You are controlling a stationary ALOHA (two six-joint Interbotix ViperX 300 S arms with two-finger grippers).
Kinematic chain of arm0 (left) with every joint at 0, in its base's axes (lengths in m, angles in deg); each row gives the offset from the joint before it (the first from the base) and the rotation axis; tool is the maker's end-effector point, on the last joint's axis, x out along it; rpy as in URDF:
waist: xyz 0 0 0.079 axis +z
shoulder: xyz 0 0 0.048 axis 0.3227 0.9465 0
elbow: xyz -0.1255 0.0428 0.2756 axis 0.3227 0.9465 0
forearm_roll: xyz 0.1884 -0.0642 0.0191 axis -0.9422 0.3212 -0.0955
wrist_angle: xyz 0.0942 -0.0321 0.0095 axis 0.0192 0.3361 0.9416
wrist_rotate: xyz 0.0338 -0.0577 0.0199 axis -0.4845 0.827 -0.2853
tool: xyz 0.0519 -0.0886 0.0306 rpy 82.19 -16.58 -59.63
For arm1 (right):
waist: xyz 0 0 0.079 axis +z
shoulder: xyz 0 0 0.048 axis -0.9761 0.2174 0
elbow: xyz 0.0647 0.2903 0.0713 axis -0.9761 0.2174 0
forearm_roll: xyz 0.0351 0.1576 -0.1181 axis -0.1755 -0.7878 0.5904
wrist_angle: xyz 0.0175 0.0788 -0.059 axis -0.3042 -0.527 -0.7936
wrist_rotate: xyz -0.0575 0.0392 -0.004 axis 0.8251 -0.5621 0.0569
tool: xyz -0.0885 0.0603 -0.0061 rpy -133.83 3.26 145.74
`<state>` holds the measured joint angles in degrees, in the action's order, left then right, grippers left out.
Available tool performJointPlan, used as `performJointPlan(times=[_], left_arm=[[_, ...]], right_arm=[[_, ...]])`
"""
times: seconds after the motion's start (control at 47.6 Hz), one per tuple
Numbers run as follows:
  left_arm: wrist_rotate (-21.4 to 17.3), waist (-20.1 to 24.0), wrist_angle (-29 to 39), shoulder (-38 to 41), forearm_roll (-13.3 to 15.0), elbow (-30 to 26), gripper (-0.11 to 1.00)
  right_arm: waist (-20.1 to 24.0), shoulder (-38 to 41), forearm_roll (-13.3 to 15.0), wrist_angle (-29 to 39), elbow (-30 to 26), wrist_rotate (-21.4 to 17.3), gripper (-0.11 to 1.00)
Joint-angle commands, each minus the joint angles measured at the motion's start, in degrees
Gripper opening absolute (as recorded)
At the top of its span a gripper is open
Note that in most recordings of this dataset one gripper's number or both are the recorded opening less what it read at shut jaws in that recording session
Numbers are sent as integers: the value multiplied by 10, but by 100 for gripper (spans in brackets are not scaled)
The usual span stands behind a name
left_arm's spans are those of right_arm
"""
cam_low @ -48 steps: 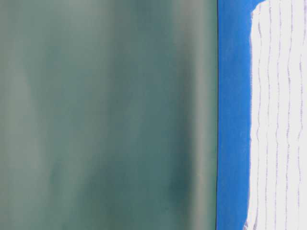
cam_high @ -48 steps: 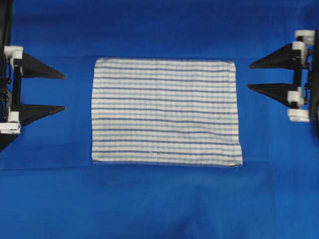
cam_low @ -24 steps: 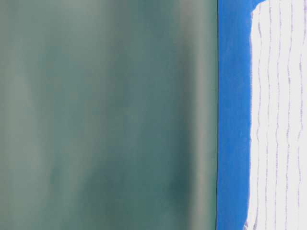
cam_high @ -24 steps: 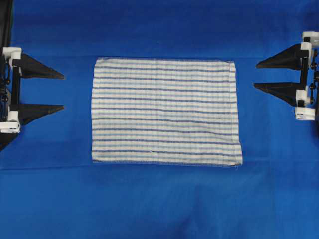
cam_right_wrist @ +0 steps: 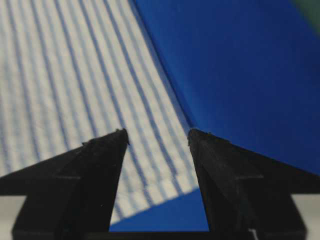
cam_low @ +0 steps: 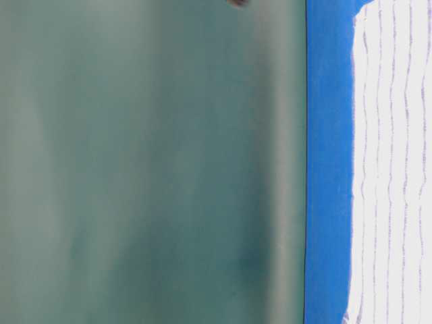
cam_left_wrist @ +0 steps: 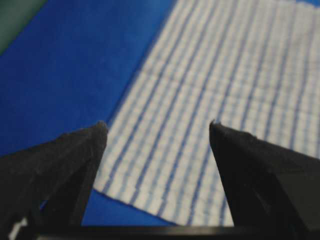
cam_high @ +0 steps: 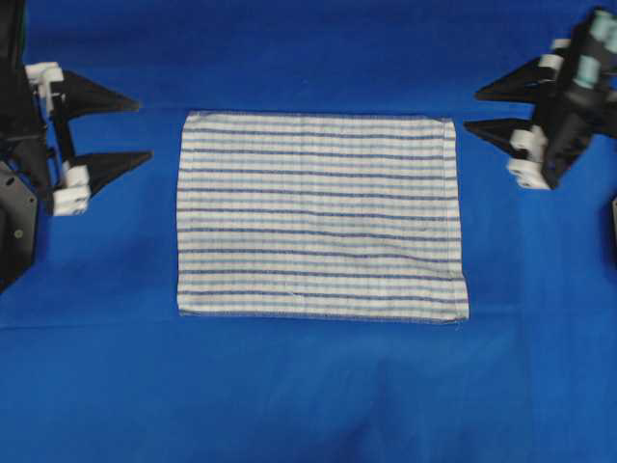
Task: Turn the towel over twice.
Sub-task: 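Retract both grippers outward away from the towel, then move both grippers to the top corners and pinch them again, then lift the held top edge up and away from the table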
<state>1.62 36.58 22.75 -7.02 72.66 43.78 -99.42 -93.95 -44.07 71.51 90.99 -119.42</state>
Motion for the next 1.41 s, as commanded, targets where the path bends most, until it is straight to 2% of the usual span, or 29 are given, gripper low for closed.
performJointPlan(times=[0.0,0.168,0.42,0.588,0.735,0.798,0.861,0.987,1.071,1.386], left_arm=[[-1,14,-49,62,-1,-5,78],[-1,39,-127,178,-1,-10,78],[-1,68,-198,348,-1,-47,78],[-5,86,-219,439,-1,-75,78],[-5,107,-218,467,-1,-78,76],[-6,113,-214,468,-1,-79,69],[-6,116,-209,468,-1,-80,53],[-15,116,-194,468,-1,-84,18],[-21,116,-181,469,0,-91,4],[-24,129,-141,429,2,-120,4]], right_arm=[[-22,50,-2,-33,-17,-1,58],[-50,140,-2,-75,-30,-1,58],[-78,235,0,-90,-48,5,58],[-81,266,0,-97,-54,5,58],[-81,276,0,-94,-54,6,56],[-81,279,1,-93,-54,7,52],[-81,280,1,-91,-54,9,43],[-81,279,2,-91,-53,9,10],[-81,279,2,-91,-55,9,8],[-98,271,2,-72,-80,10,8]])
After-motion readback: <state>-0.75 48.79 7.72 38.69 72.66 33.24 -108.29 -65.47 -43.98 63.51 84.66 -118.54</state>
